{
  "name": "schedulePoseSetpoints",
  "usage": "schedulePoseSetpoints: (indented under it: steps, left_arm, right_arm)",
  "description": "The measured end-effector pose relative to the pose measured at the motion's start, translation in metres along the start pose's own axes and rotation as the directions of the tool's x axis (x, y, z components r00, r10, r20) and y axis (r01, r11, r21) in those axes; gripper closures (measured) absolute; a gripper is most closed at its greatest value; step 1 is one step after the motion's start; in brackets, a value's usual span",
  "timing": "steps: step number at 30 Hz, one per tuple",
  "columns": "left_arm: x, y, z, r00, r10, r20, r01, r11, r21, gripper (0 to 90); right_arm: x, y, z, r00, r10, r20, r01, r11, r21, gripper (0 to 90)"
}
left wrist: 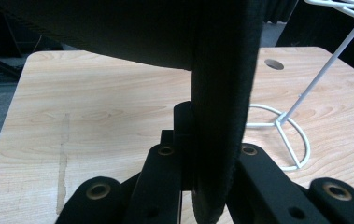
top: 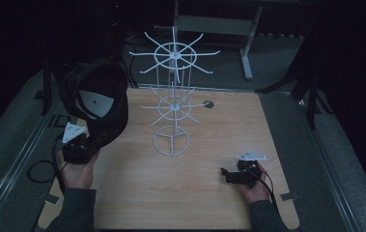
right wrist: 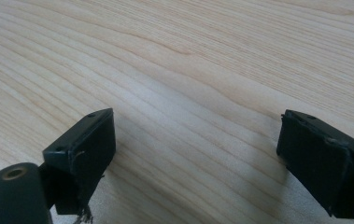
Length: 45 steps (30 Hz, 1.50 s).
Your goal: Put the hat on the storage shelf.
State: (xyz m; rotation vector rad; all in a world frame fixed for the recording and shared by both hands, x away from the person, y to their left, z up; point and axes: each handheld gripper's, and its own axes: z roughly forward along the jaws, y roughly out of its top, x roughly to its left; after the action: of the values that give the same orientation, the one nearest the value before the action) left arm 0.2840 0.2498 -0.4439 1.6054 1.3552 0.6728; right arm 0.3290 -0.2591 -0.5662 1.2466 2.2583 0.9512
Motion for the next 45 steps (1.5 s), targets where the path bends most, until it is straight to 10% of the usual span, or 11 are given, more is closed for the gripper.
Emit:
schedulePoseSetpoints:
  steps: [45]
  left_arm:
    - [-0.018, 0.022, -0.014, 0.9975, 0.055, -0.044, -0.058, 0.9964, -0.062, 86.7]
  right_arm:
    - [0.0, 0.0, 0.0, 1.0, 0.0, 0.0, 0.0, 1.0, 0.0, 11.5]
